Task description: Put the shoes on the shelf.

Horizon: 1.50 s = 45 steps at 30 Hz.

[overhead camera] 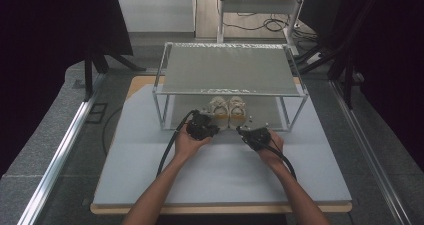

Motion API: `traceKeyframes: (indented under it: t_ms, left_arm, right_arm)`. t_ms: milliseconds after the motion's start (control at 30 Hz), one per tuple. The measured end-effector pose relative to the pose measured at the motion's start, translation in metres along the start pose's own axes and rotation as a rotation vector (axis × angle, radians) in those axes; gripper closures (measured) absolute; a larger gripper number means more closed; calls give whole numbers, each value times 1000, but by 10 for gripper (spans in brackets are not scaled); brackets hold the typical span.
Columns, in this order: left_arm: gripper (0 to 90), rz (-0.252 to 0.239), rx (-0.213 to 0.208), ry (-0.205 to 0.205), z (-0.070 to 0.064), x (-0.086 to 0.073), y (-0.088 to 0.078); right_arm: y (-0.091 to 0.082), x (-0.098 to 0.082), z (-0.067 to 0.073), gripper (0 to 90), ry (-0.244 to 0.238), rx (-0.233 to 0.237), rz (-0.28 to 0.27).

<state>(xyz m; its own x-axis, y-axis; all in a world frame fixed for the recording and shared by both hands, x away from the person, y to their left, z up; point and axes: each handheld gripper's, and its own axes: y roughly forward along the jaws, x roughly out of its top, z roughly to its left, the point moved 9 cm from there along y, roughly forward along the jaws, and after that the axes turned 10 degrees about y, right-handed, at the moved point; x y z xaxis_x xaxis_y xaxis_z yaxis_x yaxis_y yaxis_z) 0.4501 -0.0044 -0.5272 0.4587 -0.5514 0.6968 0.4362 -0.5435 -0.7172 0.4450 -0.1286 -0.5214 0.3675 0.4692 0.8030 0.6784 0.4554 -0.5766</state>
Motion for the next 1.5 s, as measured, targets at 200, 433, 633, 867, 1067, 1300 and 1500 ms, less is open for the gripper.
traceKeyframes:
  t_ms: [200, 433, 633, 867, 1067, 1300, 1500]
  left_arm:
    - [824, -14, 11, -10, 10, 2, 4]
    - [805, -29, 4, -34, 19, 3, 8]
    - [784, -29, 5, 10, 15, 2, 3]
    - [659, -64, -6, -13, -8, -16, -28]
    - [514, -111, 37, -10, -15, -29, -51]
    - [425, -124, -39, -53, -32, -59, -73]
    - [412, -140, -36, -105, -29, -80, -82]
  right_arm:
    - [9, 2, -14, 891, 21, -96, -31]
    - [16, 4, -14, 886, 28, -111, -42]
    - [14, 2, -12, 830, 32, -95, -38]
    - [-16, 5, 4, 671, 47, 16, -118]
    - [-49, -2, 15, 557, 81, 97, -181]
    - [-85, -23, 17, 505, 135, 121, -204]
    - [-99, -56, 3, 480, 180, 86, -172]
